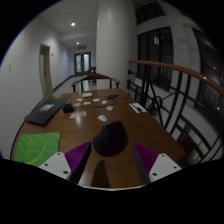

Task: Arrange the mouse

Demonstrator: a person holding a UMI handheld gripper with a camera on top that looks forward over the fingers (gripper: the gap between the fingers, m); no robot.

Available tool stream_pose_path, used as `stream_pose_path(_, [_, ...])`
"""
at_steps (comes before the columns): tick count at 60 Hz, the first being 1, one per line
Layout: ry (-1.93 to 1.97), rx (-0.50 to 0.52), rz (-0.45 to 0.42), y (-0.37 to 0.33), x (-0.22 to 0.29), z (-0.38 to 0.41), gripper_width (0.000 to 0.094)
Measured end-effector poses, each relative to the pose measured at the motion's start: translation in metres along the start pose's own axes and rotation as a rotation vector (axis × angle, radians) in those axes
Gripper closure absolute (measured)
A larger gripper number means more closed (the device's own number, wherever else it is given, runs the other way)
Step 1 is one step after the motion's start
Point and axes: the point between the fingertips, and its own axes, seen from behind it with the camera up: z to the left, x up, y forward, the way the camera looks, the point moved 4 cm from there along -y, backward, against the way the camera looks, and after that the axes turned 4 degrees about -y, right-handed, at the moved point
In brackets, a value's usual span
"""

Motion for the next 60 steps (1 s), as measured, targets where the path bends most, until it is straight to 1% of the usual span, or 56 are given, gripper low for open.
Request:
stream_pose_path(5, [0.025, 0.020, -0.005, 0.022, 0.010, 0.009, 0.0104])
stream_pose_path(12, [0.018, 0.035, 0.013, 0.051, 0.021, 0.019, 0.0105])
stream_pose_path(13, [0.017, 0.029, 0.016, 0.054, 0.022, 0.019, 0.0092])
stream_pose_path(16, [0.000, 0.016, 0.022, 0.063, 0.026, 0.020, 0.0110])
stream_pose_path(22, [-0.015, 0.030, 0.019, 0.079, 0.037, 0.028, 0.0131])
stream_pose_path(25, [-0.025, 0.035, 0.015, 0.088, 0.041, 0.034, 0.0171])
stream_pose_path(27, [-0.039, 0.030, 0.018, 0.093, 0.043, 0.036, 0.0233])
stream_pose_path(32, [-0.112, -0.013, 0.041, 0.104, 0.042, 0.036, 0.0582])
stream_pose_path(33, [-0.128, -0.009, 0.039, 0.105, 0.043, 0.037, 0.0579])
stream_pose_path(37, [-0.126, -0.002, 0.037, 0.107, 0.044, 0.038, 0.0623])
stream_pose_path(42, [-0.084, 0.008, 0.015, 0.104, 0.046, 0.038, 0.0704])
stream_pose_path(44, [-0.098, 0.011, 0.016, 0.103, 0.045, 0.038, 0.0721])
stream_pose_path(48, [-0.115, -0.001, 0.040, 0.101, 0.044, 0.037, 0.0729])
stream_pose_path(50, [-0.120, -0.018, 0.037, 0.095, 0.047, 0.035, 0.0727])
stream_pose_path(55, [-0.124, -0.037, -0.008, 0.067, 0.066, 0.040, 0.0729])
stream_pose_path(60, [-0.105, -0.053, -0.068, 0.024, 0.095, 0.058, 0.0730])
